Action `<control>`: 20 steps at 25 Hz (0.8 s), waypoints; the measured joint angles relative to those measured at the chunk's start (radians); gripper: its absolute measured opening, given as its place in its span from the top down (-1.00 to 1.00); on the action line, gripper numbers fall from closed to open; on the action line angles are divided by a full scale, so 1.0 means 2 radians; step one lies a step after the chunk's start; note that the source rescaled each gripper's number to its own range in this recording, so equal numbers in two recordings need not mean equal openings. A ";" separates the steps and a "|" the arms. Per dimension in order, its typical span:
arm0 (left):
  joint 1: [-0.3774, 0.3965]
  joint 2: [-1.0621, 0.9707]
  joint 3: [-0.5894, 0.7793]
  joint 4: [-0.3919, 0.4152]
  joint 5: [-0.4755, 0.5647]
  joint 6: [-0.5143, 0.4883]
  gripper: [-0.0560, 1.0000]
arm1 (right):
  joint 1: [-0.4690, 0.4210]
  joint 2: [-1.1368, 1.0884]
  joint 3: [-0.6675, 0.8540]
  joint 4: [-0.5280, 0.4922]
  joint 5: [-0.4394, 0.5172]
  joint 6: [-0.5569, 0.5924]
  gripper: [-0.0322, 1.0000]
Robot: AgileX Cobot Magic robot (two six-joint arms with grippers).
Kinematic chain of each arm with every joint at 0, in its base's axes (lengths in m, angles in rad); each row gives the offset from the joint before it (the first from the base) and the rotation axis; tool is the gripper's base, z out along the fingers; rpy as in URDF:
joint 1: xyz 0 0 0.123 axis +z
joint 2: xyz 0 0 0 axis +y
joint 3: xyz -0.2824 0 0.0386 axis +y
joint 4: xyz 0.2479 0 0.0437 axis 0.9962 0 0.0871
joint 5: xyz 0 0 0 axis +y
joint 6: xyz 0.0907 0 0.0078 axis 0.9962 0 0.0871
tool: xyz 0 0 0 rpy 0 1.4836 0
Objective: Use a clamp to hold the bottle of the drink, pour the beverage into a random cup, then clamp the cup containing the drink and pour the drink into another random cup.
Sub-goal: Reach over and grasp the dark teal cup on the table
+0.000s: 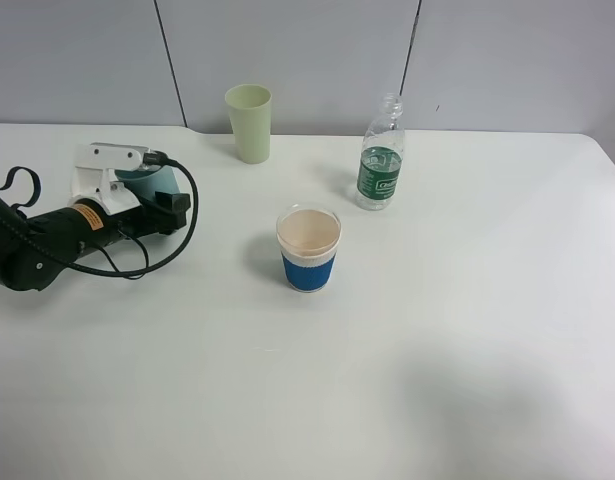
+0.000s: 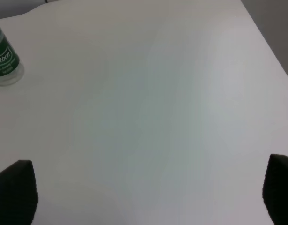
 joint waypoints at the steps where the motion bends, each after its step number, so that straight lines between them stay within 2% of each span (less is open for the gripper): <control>1: 0.000 0.000 0.000 0.000 0.001 0.000 0.87 | 0.000 0.000 0.000 0.000 0.000 0.000 -1.00; 8: 0.000 -0.001 -0.001 0.001 0.005 0.000 0.87 | 0.000 0.000 0.000 0.000 0.000 0.000 -1.00; 12: 0.000 -0.022 0.000 -0.003 0.041 0.000 0.87 | 0.000 0.000 0.000 0.000 0.000 0.000 -1.00; 15: 0.000 -0.053 0.000 -0.020 0.065 0.009 0.87 | 0.000 0.000 0.000 0.000 0.000 0.000 -1.00; 20: -0.003 -0.120 0.001 -0.075 0.090 0.045 0.87 | 0.000 0.000 0.000 0.000 0.000 0.000 -1.00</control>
